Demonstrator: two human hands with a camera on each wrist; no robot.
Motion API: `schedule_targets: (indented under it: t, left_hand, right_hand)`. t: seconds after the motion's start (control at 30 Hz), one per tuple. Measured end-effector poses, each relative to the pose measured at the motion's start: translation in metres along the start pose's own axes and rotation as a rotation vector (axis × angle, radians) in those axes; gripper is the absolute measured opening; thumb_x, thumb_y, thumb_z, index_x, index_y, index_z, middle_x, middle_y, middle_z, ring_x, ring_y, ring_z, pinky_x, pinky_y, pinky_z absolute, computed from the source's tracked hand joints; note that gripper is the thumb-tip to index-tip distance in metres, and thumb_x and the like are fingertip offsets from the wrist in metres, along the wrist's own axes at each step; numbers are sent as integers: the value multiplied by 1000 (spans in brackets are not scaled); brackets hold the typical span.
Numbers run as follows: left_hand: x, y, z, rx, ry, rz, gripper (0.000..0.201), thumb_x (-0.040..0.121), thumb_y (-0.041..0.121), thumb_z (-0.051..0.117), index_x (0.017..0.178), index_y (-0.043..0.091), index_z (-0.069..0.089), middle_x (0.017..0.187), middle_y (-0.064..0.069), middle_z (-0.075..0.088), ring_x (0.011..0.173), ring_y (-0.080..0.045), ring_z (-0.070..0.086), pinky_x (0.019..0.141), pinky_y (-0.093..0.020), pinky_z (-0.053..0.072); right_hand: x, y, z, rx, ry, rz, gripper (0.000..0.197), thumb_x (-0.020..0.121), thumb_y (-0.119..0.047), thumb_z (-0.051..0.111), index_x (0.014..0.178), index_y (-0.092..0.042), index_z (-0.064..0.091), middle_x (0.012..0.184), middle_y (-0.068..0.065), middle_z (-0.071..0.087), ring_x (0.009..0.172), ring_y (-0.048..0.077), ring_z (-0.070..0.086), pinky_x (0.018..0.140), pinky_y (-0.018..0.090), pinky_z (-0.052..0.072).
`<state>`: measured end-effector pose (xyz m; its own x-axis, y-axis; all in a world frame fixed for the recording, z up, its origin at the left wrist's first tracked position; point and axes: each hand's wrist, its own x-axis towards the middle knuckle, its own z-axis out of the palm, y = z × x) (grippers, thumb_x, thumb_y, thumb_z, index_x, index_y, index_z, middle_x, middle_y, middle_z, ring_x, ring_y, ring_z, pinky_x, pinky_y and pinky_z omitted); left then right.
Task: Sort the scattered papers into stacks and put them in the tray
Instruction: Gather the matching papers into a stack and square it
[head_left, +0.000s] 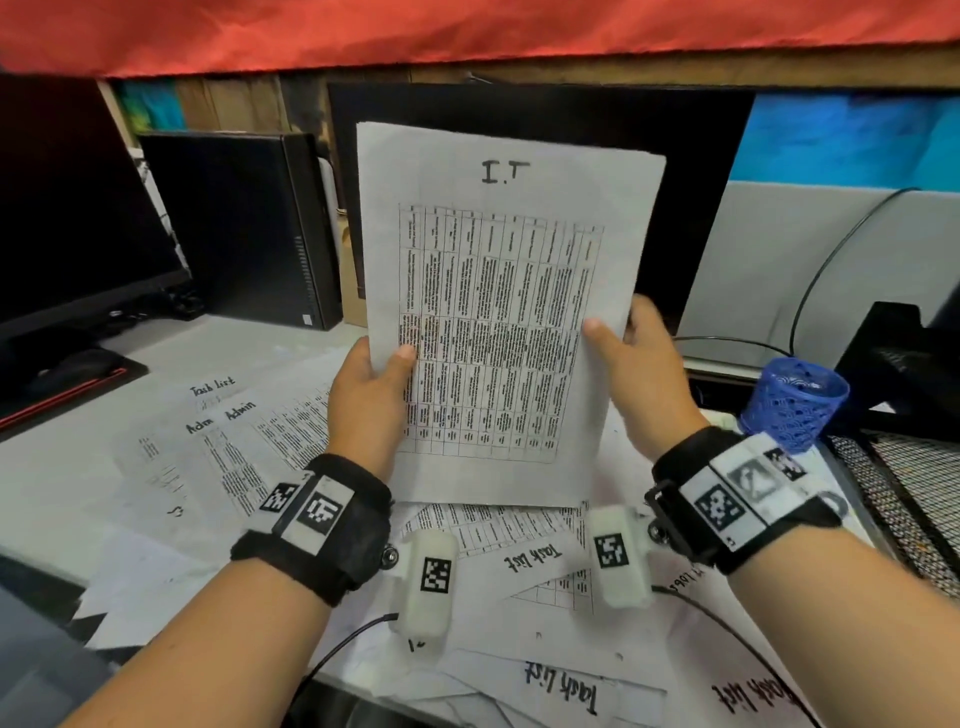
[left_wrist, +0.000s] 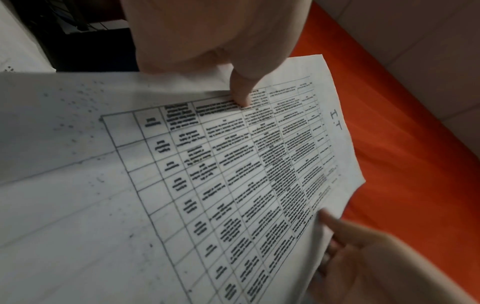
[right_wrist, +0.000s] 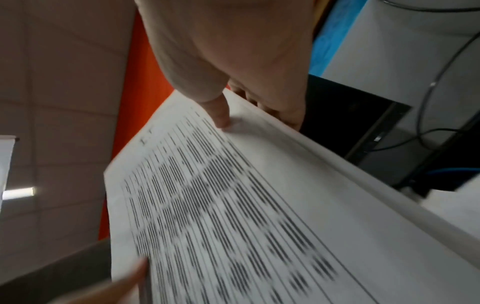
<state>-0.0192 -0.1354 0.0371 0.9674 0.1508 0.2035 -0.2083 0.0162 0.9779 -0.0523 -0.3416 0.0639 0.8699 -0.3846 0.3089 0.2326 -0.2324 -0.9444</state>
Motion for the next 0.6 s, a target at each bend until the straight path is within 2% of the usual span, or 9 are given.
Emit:
schedule_targets:
  t: [0.1, 0.17, 0.23, 0.27, 0.33, 0.4, 0.47, 0.53, 0.6]
  left_hand:
    - [-5, 5, 3, -38, -8, 1, 25, 97, 20, 51, 120, 24, 58, 108, 12, 67, 98, -3, 64, 79, -22, 48]
    - [-7, 6, 5, -18, -40, 1, 28, 97, 20, 51, 124, 23, 57, 111, 10, 68, 99, -6, 64, 83, -27, 50]
    - [-11, 8, 6, 7, -43, 12, 28, 97, 20, 51, 123, 23, 57, 111, 9, 68, 100, -8, 64, 90, -33, 51]
    - [-13, 10, 7, 9, -28, 22, 26, 97, 20, 51, 122, 22, 58, 109, 9, 68, 98, -7, 65, 90, -33, 52]
    - [-17, 16, 8, -35, 17, 35, 24, 98, 17, 49, 119, 20, 59, 104, 11, 67, 85, 4, 65, 79, -21, 55]
    - [-24, 24, 13, -130, -1, 17, 23, 99, 12, 47, 119, 17, 58, 103, 11, 66, 73, 10, 64, 59, -7, 51]
    - [-35, 31, 18, -166, -74, -3, 24, 99, 10, 46, 121, 14, 56, 105, 10, 66, 71, 10, 64, 52, -4, 47]
    - [-41, 32, 22, -126, -177, -7, 21, 100, 14, 45, 117, 17, 57, 101, 11, 67, 70, 9, 66, 56, -8, 51]
    - [-44, 34, 25, -31, -281, -8, 20, 99, 27, 45, 106, 23, 63, 95, 10, 71, 83, -5, 69, 76, -28, 57]
  right_hand:
    - [-19, 20, 1, -55, -63, 112, 38, 97, -24, 49, 134, -23, 42, 124, -7, 58, 110, 12, 57, 100, 37, 46]
    - [-24, 23, -1, -30, -68, 144, 39, 97, -21, 48, 135, -24, 41, 127, -7, 57, 113, 13, 56, 101, 37, 45]
    - [-26, 19, -8, -54, -62, 142, 36, 97, -16, 47, 132, -23, 44, 126, -7, 58, 112, 14, 57, 97, 34, 46]
    - [-26, 16, -14, -61, -54, 150, 33, 97, -14, 47, 129, -22, 45, 123, -6, 59, 110, 13, 58, 93, 31, 48]
    - [-31, 11, -25, -64, -56, 183, 27, 96, -13, 49, 123, -18, 48, 118, -3, 62, 103, 13, 62, 85, 28, 51]
    - [-41, 10, -37, -80, -102, 243, 25, 96, -15, 49, 121, -15, 51, 116, 1, 65, 100, 17, 65, 87, 35, 53]
    - [-53, 10, -49, -146, -118, 278, 26, 98, -16, 47, 123, -15, 53, 117, 2, 66, 102, 20, 64, 90, 38, 52]
    - [-63, 8, -63, -199, -77, 261, 25, 98, -14, 44, 121, -13, 55, 115, 1, 66, 102, 19, 63, 84, 31, 52]
    - [-69, -1, -80, -319, -2, 234, 21, 98, -12, 44, 114, -12, 57, 110, 2, 65, 98, 19, 61, 77, 26, 48]
